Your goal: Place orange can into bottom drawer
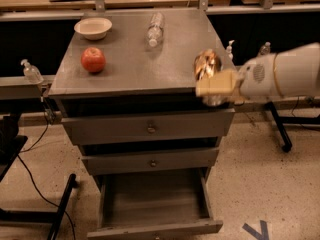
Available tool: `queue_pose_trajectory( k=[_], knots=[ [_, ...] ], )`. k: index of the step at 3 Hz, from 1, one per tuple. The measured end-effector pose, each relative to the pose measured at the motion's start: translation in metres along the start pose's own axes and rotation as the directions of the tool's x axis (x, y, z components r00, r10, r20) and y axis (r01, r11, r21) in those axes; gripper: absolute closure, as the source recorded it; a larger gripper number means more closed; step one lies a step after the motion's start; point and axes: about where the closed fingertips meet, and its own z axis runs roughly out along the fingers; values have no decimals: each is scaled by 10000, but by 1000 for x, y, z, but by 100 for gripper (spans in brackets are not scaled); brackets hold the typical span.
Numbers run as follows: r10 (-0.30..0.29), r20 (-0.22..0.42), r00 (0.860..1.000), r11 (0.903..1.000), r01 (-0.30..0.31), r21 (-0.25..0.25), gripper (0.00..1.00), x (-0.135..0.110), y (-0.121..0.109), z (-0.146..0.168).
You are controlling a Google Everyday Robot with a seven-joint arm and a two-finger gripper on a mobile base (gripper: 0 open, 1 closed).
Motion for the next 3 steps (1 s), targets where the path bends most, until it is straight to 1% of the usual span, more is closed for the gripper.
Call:
queue_pose_trajectory(
  k=[1, 2, 3],
  knots=[
    [-620, -774, 9951, 9979, 606, -209, 100, 40, -2, 24],
    [-1333, -1747, 9756, 9911, 1321, -189, 100, 53, -12, 41],
    [-3384, -4333, 8353, 9370, 3415, -735, 100, 116, -49, 77]
  ],
)
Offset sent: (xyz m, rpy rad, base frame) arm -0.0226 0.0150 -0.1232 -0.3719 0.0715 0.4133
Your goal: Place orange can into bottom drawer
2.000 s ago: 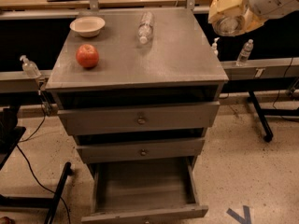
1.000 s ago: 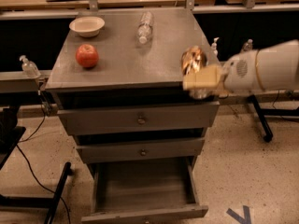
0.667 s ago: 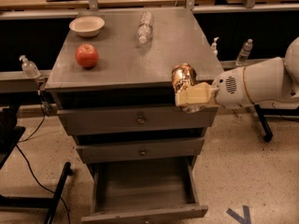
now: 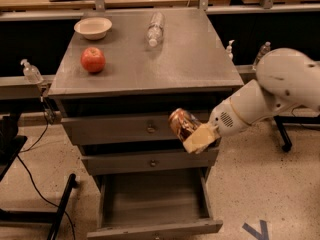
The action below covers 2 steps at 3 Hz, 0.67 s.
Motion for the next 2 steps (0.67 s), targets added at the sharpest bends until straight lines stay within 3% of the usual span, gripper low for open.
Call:
queue_pose_trajectory(
  k=[1, 2],
  knots=[
    [-2240, -2743, 9352, 9736, 2272, -207, 100, 69, -30, 66],
    [-2926, -3762, 8791, 9532, 2994, -418, 100, 101, -44, 88]
  ],
)
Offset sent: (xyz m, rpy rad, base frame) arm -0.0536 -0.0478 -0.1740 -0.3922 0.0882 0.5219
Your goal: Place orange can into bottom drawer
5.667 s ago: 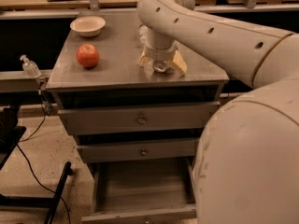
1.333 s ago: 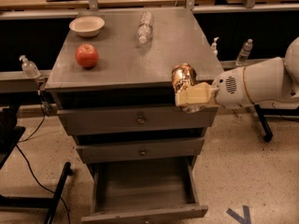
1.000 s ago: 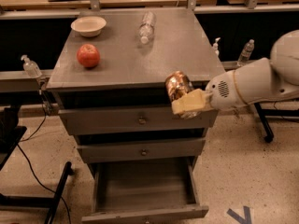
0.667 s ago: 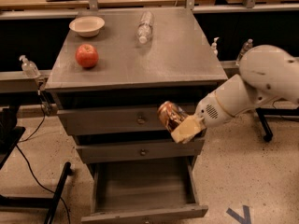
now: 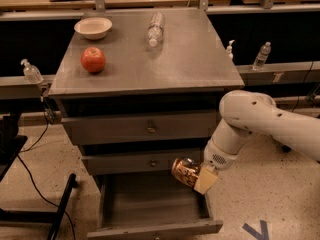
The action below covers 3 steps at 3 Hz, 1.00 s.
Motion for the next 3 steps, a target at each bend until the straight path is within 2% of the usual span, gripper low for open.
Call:
queue_pose_trajectory(
  k=[1, 2, 3],
  knots=[
    [-71, -136, 9999, 10000, 72, 66, 100, 4, -2, 2],
    [-128, 285, 9995, 9994, 118, 331, 100, -8, -11, 9],
    [-482, 1145, 9923, 9954, 382, 878, 100, -31, -18, 49]
  ],
)
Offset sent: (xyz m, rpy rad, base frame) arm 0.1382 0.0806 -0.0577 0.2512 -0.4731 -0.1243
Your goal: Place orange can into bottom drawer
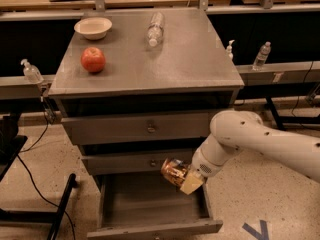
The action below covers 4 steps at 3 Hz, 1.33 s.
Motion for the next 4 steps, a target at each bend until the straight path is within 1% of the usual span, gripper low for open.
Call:
queue_pose_trajectory(
  k=[1, 2, 3, 4],
  knots=[
    [-260, 852, 9960, 9975, 202, 682, 100, -25, -12, 11],
    [-260, 852, 9960, 9975, 202, 682, 100, -25, -12, 11],
    [-320, 1268, 9914, 9985, 262, 475, 100, -24, -27, 38],
    [-1013, 2533, 9621, 9946, 1034, 53, 100, -28, -79, 110]
  ],
)
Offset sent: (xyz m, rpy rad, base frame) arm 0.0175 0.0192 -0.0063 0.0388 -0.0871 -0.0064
